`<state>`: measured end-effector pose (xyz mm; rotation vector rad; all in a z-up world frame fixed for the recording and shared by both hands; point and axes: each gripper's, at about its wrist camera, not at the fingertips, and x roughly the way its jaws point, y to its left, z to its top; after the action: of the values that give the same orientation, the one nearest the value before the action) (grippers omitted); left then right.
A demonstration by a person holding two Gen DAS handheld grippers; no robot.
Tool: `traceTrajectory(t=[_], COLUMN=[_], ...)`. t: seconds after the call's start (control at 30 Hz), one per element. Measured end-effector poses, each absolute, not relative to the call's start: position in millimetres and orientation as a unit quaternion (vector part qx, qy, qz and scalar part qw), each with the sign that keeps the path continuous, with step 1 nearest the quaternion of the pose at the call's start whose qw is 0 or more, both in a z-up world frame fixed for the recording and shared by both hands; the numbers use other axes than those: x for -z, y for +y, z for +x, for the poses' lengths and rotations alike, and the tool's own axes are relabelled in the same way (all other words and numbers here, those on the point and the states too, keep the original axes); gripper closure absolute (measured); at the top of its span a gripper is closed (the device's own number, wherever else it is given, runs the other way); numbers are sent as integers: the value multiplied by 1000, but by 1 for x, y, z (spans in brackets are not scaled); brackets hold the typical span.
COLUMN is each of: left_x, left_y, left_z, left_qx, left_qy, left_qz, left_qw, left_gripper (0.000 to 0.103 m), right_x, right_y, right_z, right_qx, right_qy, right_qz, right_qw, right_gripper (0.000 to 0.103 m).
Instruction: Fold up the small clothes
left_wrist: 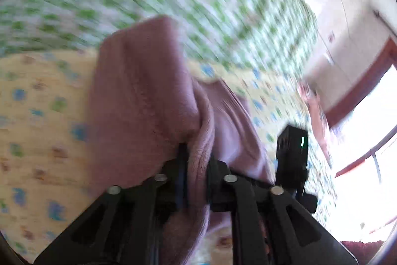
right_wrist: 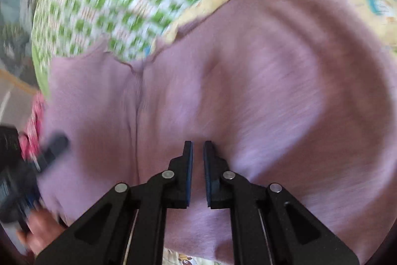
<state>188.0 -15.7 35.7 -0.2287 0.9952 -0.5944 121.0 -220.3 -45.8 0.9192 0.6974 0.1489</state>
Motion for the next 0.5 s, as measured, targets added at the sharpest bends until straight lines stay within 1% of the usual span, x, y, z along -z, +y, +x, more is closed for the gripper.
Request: traceTrajectory(t=[0.03,0.1,0.13,0.17,0.23,0.27,0.3,0.33,0.4,0.43,0.5], left_x=[-26,-3,4,7,0,-5,-11,-17,-22,-20,-15], left_y=[-29,-49,-53,-55,-52,-48,-41,-31,-8,4,31], left_z=[189,190,188,183,166,158,148,139,128,123,114], left_qx=[292,303,306,318,348,355,357,357,339,320,273], left_qy=[481,510,522,529,517,511,503,493,485,485,485], left_qz=[-108,-113,-115,-124,-130,-125,-120,-122,-126,-124,-102], left_qw=[820,797,788,777,771,773,778,784,796,805,825], left_gripper=[75,73,70,67,61,57,56,55,50,46,45], right_x=[47,50,53,55,55,54,51,48,39,36,30], right_y=[-232,-245,-251,-255,-257,-257,-254,-252,-244,-241,-233], right_z=[118,114,112,111,110,109,110,109,110,112,117], right_qx=[-65,-63,-69,-78,-90,-98,-104,-108,-118,-121,-127], right_qy=[323,318,315,311,305,300,296,295,294,296,304], right_qz=[452,477,491,504,512,514,511,505,491,484,471], right_qw=[829,817,809,802,797,798,800,804,812,814,818], right_gripper=[92,88,87,84,76,68,59,55,40,38,36])
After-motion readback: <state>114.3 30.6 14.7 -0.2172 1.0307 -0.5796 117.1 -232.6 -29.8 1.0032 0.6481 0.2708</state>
